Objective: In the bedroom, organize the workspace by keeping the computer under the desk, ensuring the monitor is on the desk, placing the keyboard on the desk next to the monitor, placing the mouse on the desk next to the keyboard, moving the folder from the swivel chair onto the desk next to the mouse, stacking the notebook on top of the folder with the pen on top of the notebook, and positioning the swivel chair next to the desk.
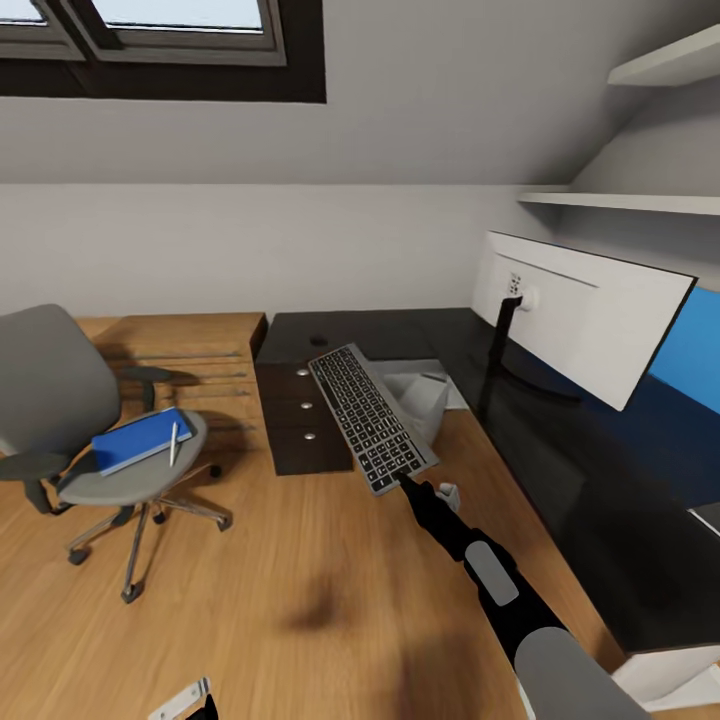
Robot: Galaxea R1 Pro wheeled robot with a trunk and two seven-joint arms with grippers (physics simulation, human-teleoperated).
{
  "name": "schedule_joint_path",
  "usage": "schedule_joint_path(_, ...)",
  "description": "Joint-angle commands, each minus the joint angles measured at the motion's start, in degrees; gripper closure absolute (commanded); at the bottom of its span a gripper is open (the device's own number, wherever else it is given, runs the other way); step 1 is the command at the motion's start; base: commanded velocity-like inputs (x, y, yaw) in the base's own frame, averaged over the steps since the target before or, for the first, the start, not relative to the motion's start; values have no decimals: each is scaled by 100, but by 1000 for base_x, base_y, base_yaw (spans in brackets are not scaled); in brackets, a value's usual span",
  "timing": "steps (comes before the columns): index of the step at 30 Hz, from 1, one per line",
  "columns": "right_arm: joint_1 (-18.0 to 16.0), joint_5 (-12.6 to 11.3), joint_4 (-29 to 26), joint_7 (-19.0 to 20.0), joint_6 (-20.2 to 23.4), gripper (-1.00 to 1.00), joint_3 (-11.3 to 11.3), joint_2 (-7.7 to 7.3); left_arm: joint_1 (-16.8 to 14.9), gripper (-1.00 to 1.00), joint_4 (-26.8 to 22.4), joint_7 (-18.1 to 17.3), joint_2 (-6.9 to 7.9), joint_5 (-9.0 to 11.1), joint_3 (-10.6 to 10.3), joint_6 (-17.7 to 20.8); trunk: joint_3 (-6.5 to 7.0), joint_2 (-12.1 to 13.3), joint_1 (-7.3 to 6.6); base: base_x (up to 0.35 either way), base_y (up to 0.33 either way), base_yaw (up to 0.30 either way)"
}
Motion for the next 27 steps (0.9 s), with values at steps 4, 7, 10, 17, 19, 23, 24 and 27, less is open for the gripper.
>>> schedule_joint_path(4, -4, -87, -9, 14, 63, 100, -14, -3, -6, -100, -3, 35, 6, 31, -86, -49, -5, -3, 3, 186, 41, 0)
schedule_joint_path(7, -5, -91, -12, 20, 68, 100, -16, -4, -6, -100, -15, 36, 8, 24, -167, -59, -5, -3, 3, 48, 10, 0)
schedule_joint_path(10, -7, -93, -14, 22, 89, 100, -15, -17, -6, -100, -19, 36, 8, 22, -192, -62, 49, 118, -63, 13, 3, 0)
schedule_joint_path(17, -4, -97, -23, 5, 91, 100, -11, -41, -6, -100, -20, 37, 7, 23, -212, -63, 174, 398, -217, 1, 0, 0)
schedule_joint_path(19, -3, -99, -23, 0, 86, 100, -15, -35, -6, -100, -21, 38, 8, 25, -214, -62, 210, 479, -261, 0, 0, 0)
schedule_joint_path(23, -4, -101, -24, -9, 83, 100, -30, -39, -6, -100, -21, 43, 8, 29, -215, -55, 282, 639, -349, 0, 0, 0)
schedule_joint_path(24, -5, -101, -24, -11, 83, 100, -33, -39, -6, -100, -21, 44, 8, 29, -215, -53, 300, 679, -371, 0, 0, 0)
schedule_joint_path(27, -6, -101, -24, -26, 76, 100, -44, -28, -6, -100, -21, 43, 9, 35, -210, -44, 354, 799, -436, 0, 0, 0)
